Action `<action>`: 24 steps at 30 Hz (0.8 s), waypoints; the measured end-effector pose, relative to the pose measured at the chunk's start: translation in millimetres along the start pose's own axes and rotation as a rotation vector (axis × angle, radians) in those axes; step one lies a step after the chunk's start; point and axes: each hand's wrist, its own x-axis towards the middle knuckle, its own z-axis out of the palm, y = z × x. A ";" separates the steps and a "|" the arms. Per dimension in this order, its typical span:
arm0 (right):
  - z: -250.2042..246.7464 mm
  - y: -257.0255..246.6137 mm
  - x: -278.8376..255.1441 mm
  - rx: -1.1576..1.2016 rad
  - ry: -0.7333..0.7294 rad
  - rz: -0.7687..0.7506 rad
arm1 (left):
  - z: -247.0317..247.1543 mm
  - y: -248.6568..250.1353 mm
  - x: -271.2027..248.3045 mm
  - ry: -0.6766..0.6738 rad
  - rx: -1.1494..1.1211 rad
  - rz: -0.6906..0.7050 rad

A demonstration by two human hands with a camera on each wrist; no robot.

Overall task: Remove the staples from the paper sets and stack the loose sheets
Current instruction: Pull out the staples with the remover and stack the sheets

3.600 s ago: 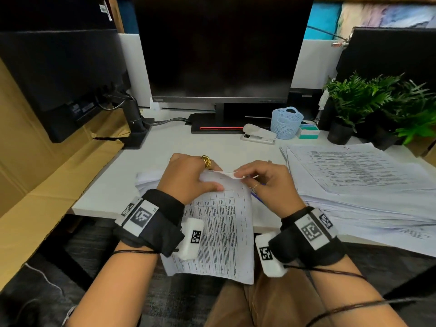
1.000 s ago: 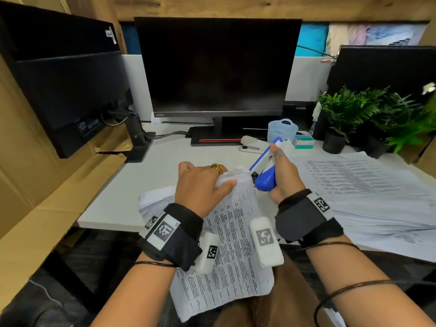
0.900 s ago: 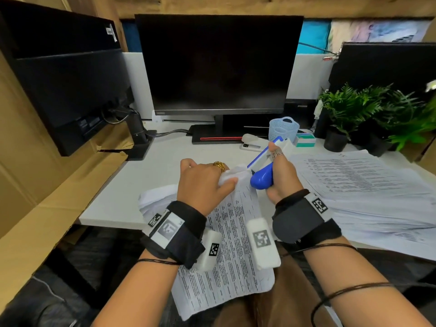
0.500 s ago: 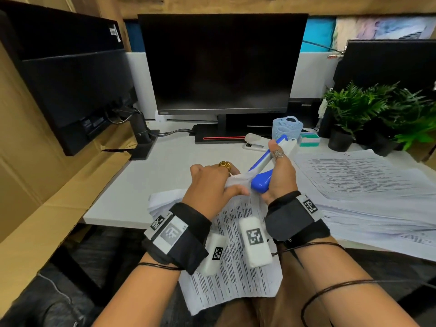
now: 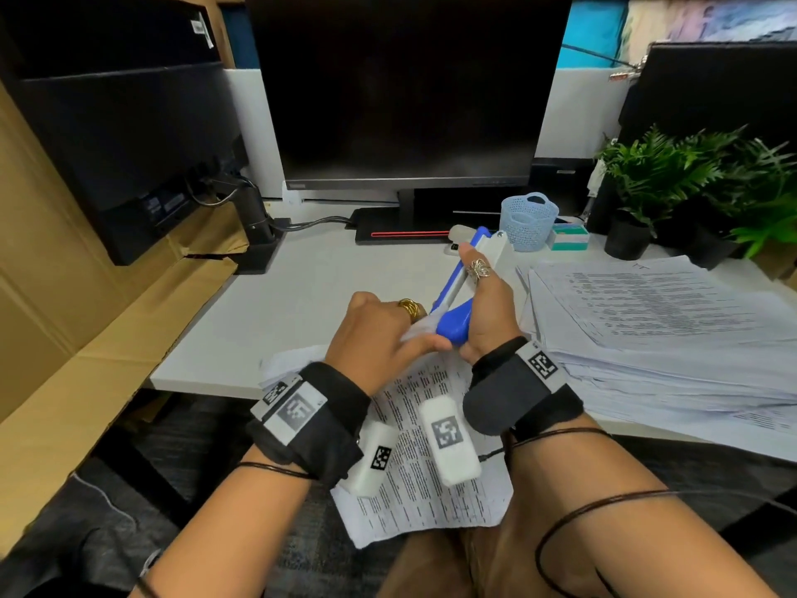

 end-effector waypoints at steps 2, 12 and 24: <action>-4.1 -5.8 12.2 -0.027 -0.073 0.029 | -3.5 -12.3 1.5 0.005 -0.033 -0.012; -49.5 -0.9 59.8 -1.556 -0.152 0.096 | -10.7 -19.5 -6.3 0.113 -0.058 -0.053; -31.8 -16.9 30.3 -1.306 -0.408 -0.236 | -15.7 -20.8 -2.6 0.186 0.025 -0.045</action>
